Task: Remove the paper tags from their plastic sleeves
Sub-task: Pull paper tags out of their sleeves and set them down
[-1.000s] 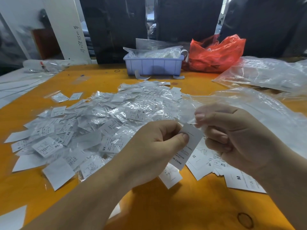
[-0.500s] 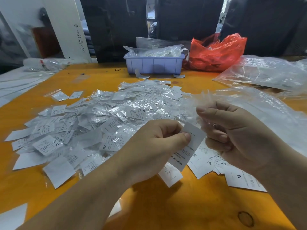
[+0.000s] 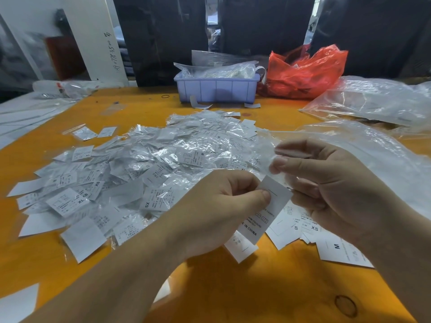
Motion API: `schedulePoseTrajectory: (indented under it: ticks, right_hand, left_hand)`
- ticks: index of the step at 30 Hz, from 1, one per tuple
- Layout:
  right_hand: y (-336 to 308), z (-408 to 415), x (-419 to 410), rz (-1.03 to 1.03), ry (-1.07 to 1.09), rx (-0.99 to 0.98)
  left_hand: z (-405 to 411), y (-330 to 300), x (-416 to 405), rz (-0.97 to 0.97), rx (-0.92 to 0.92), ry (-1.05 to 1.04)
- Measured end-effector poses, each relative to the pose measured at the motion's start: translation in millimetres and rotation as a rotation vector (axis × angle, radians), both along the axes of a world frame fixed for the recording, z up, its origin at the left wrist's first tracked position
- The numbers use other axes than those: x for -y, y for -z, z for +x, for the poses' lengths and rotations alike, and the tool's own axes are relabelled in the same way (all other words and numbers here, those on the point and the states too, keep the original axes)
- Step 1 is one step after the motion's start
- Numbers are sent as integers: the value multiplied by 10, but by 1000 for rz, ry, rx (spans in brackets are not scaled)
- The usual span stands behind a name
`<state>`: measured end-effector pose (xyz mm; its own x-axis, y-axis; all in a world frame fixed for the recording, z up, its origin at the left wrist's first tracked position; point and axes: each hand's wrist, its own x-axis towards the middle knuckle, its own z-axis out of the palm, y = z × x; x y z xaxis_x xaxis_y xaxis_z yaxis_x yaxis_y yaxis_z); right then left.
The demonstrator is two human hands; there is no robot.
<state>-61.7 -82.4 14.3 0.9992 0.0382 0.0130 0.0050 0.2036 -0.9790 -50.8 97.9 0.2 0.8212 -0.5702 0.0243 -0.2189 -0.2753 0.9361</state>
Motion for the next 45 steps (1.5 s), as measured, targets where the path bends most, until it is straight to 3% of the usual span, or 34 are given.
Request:
schedulePoseTrajectory:
  ticks: [11, 27, 45]
  right_hand:
    - [29, -41, -108, -77, 23, -8]
    - [-2, -8, -27, -23, -18, -15]
    - [26, -18, -45, 12, -28, 15]
  left_hand:
    - [-5, 9, 6, 29, -18, 38]
    - [62, 16, -35, -8, -45, -85]
    - [26, 7, -12, 32, -24, -20]
